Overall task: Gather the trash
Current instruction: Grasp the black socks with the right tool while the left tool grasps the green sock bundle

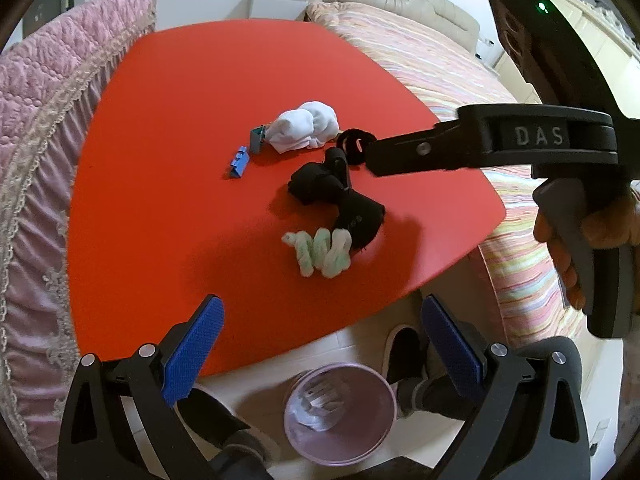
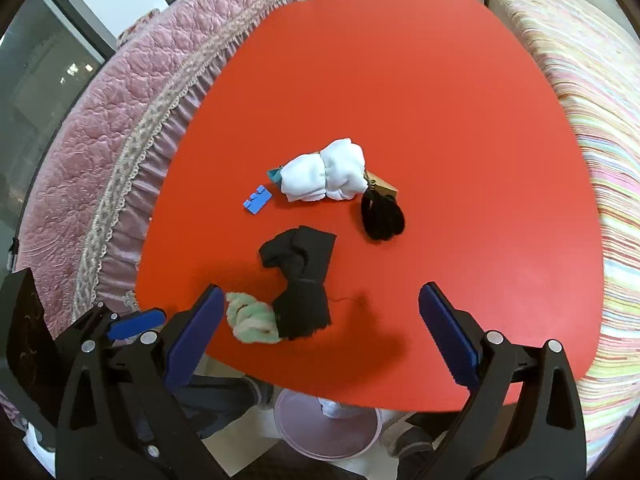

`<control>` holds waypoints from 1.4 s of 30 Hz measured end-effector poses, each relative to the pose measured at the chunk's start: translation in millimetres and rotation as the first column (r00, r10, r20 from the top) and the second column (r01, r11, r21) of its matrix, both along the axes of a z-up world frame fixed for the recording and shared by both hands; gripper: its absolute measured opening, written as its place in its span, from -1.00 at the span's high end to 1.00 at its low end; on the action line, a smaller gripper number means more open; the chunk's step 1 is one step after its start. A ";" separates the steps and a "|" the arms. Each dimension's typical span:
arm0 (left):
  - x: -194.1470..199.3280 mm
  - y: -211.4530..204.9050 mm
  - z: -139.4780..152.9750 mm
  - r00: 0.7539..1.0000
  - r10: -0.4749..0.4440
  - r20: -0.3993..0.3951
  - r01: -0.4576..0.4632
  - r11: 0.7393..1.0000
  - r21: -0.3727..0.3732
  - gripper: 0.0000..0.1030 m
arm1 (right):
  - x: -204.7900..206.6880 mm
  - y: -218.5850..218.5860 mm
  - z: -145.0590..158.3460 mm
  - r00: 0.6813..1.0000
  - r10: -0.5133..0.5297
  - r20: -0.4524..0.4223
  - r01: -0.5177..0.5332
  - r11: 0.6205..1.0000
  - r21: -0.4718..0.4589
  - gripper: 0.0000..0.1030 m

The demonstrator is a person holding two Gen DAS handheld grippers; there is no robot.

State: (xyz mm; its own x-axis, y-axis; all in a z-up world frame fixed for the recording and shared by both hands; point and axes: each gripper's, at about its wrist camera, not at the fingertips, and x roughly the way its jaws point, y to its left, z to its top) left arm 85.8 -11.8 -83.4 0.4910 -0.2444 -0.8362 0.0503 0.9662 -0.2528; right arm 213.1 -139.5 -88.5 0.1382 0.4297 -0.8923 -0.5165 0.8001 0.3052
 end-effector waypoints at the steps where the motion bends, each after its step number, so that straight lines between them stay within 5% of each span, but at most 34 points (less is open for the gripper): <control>1: 1.7 -1.4 -1.0 1.000 0.000 0.000 0.000 1.000 -0.004 -0.85 | 0.1 3.0 -1.5 1.000 0.005 -0.002 -0.005 1.000 -0.005 -0.86; 7: 13.1 -1.2 -11.8 1.000 0.022 -0.004 -0.023 0.999 -0.039 -0.85 | 0.5 19.7 -11.3 0.999 0.037 -0.014 -0.038 0.999 -0.032 -0.86; 12: 14.1 -1.0 -15.6 1.000 0.026 0.004 -0.025 0.998 -0.060 -0.80 | 1.2 23.7 -22.4 0.999 0.039 -0.037 -0.041 0.998 -0.047 -0.55; 15: 17.6 0.3 -18.1 1.000 0.031 -0.002 -0.031 0.997 -0.066 -0.52 | 1.7 24.6 -27.7 0.998 0.038 -0.054 -0.041 0.998 -0.040 -0.37; 25: 25.0 -2.7 -28.0 0.999 0.038 -0.006 -0.038 0.997 -0.074 -0.11 | 1.1 31.6 -33.9 0.997 0.044 -0.066 -0.047 0.998 -0.044 0.14; 32: 28.4 -5.5 -28.7 0.999 0.031 -0.024 -0.032 0.998 -0.048 0.65 | -0.1 33.7 -32.3 0.997 0.046 -0.065 -0.049 0.998 -0.035 0.41; 42: 25.8 -7.7 -17.6 1.000 0.028 0.003 -0.028 0.999 -0.020 0.74 | 1.0 20.5 -26.5 0.999 0.026 -0.022 -0.027 0.999 -0.031 0.49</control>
State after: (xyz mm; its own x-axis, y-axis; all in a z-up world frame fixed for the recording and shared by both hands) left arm 111.6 -19.5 -101.0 0.5005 -0.2472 -0.8297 0.0238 0.9619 -0.2722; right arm 214.1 -119.1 -115.0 0.1077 0.4045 -0.9082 -0.5309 0.7958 0.2914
